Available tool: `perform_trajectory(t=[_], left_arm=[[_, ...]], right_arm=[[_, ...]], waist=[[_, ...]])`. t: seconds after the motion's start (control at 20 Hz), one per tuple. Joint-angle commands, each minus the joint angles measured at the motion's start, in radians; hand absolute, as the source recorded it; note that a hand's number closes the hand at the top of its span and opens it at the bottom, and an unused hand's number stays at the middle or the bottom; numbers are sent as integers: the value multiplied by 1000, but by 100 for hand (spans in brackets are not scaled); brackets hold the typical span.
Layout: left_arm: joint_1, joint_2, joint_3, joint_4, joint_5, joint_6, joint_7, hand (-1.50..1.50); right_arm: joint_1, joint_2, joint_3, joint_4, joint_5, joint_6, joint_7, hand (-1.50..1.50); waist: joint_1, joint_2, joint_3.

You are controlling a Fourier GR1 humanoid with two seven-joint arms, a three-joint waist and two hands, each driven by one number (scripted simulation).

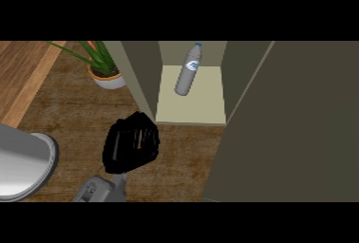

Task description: Pick up the bottled water, place it into the cabinet and close the cabinet

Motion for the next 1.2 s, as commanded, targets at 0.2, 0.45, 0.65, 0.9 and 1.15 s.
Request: perform_trajectory(t=[0.2, 0.45, 0.65, 0.9, 1.15], left_arm=[[337, 128, -50, -381, 8, 8, 21, 150], [469, 225, -8, -543, 22, -11, 17, 150], [559, 238, -14, -565, 23, -32, -22, 150], [718, 300, -4, -671, 34, -84, -67, 150], [825, 370, 121, -764, 129, -152, -85, 150]], right_arm=[[-46, -34, 154, -122, -22, 131, 91, 150], [-155, 63, 209, -121, 12, 123, 194, 150], [-273, 170, 208, -60, 33, 101, 288, 150], [-453, 288, 111, 53, 24, 95, 395, 150], [-639, 485, 23, 203, 50, 69, 506, 150]], waist=[[0, 3, -2], [-2, 4, -4], [-5, 8, -6], [7, 11, -6], [-2, 12, -4]])
